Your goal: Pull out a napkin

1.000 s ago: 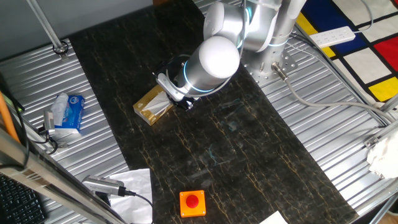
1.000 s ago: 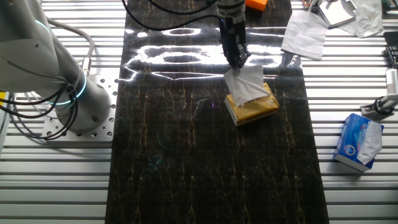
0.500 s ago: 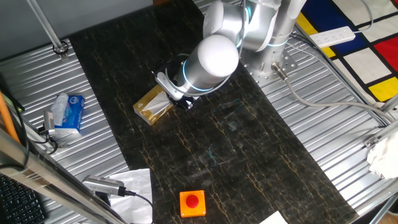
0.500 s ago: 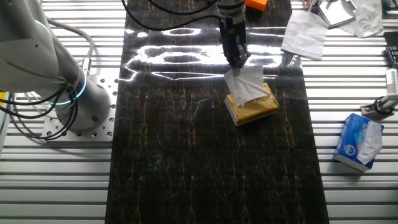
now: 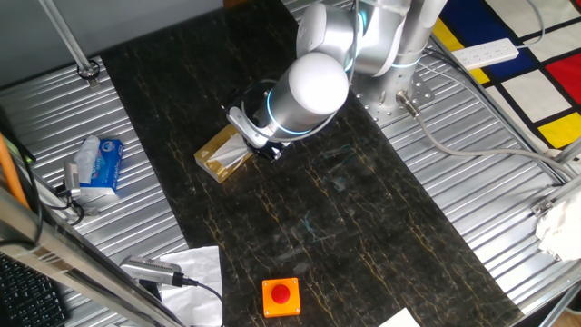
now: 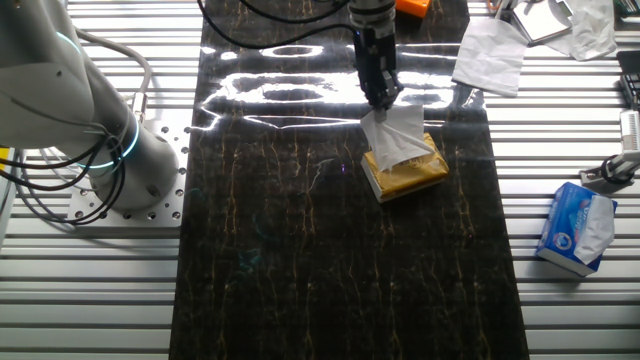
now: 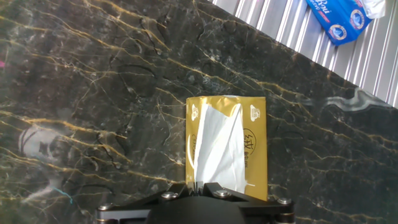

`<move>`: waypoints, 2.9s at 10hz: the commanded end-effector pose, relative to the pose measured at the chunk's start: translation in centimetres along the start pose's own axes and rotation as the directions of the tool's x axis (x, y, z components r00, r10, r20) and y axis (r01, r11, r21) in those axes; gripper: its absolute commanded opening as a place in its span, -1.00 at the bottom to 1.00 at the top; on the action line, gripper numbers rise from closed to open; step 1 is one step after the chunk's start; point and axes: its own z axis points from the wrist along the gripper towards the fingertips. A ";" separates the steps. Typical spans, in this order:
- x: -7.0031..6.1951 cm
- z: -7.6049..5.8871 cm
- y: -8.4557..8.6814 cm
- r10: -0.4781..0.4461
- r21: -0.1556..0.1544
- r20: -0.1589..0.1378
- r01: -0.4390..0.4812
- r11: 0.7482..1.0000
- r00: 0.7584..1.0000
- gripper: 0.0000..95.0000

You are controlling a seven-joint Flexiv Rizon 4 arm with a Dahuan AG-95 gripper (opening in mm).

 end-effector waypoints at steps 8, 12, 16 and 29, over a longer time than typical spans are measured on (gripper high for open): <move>0.0 0.0 0.1 -0.077 0.050 -0.006 0.078 0.996 0.997 -1.00; 0.0 0.0 0.1 -0.060 0.064 -0.015 0.061 0.996 0.998 -1.00; -0.4 -0.2 0.5 -0.032 0.054 -0.015 0.033 0.998 0.999 -1.00; -2.5 -3.9 3.4 0.038 0.019 -0.016 -0.038 0.999 0.999 -1.00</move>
